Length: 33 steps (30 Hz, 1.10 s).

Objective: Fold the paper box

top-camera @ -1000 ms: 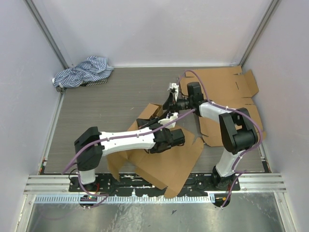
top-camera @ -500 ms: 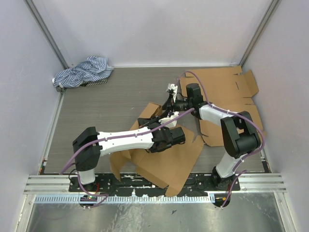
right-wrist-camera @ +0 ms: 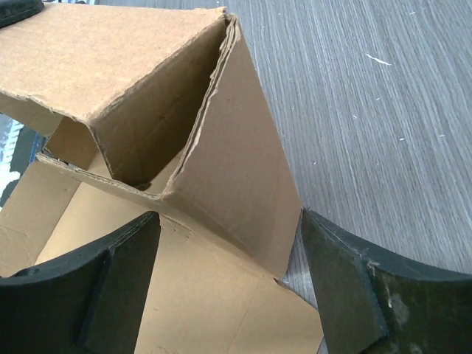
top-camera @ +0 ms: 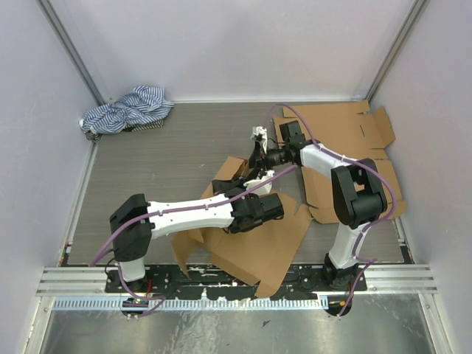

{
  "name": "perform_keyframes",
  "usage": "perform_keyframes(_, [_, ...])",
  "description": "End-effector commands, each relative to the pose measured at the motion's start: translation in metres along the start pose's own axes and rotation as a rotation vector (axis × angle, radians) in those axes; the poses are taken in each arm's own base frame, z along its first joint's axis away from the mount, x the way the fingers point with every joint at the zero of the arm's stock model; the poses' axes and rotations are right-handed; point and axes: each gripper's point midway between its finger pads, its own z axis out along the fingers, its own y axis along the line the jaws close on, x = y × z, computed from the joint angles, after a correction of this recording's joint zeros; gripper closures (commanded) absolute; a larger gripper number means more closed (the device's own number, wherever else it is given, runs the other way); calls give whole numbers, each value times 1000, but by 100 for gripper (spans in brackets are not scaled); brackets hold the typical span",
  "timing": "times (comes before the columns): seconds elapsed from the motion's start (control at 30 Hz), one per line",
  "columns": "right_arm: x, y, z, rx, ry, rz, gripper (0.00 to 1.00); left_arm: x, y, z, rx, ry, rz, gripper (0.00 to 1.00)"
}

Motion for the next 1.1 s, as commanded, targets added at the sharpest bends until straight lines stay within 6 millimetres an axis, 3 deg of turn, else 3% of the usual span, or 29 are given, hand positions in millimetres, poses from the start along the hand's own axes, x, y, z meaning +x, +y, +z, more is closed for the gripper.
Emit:
perform_keyframes(0.0, [-16, -2, -4, 10, -22, -53, 19, -3, -5, -5, 44, -18, -68, 85])
perform_keyframes(0.37, [-22, -9, -6, 109, -63, -26, 21, 13, -3, -8, 30, 25, -29, 78])
perform_keyframes(0.63, [-23, -13, -5, 115, -75, -21, 21, 12, -8, -14, 84, 15, -64, 65])
perform_keyframes(1.07, [-27, -6, -4, 89, -103, -22, 24, 9, -16, -12, 82, 19, -25, 64])
